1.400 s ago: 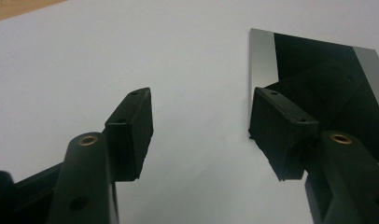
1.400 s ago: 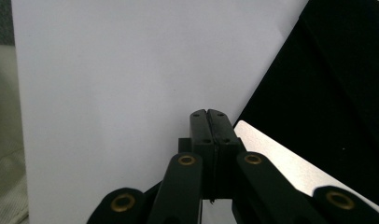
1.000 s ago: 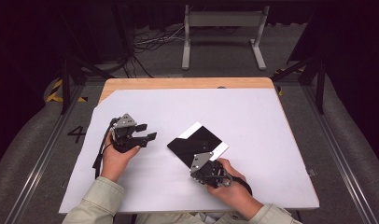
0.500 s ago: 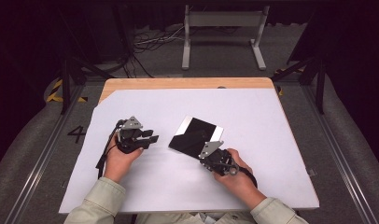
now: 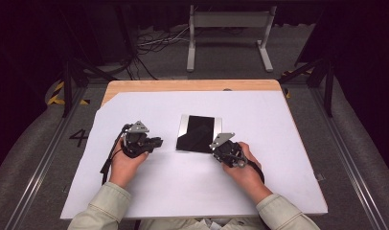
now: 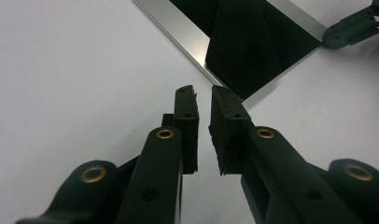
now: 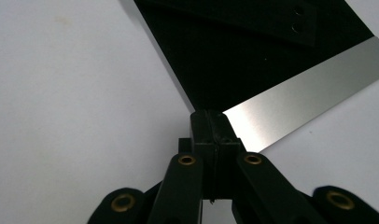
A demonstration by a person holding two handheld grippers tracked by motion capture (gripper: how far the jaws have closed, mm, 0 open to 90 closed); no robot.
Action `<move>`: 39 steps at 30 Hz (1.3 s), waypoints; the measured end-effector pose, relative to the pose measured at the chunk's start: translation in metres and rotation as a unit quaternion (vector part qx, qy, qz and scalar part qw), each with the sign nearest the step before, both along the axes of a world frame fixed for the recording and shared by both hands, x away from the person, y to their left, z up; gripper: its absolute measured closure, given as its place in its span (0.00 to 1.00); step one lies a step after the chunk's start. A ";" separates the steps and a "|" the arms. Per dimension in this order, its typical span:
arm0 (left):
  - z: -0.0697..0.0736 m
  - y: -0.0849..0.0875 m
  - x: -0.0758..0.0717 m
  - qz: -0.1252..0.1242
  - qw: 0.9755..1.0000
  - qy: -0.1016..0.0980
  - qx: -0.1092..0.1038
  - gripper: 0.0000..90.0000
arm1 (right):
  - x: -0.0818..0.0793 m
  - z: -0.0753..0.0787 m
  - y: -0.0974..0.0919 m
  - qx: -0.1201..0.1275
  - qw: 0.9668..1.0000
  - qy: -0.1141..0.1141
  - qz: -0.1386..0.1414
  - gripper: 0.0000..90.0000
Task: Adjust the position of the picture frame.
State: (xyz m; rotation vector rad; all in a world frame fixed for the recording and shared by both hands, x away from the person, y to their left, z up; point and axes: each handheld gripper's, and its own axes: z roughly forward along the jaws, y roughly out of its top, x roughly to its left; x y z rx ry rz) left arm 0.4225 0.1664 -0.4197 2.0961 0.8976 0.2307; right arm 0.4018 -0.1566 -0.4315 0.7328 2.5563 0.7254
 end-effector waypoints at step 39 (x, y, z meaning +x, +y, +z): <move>0.000 0.060 -0.038 0.053 0.998 0.009 -0.038 0.67 | 0.117 0.039 0.036 0.090 0.993 0.079 -0.002 1.00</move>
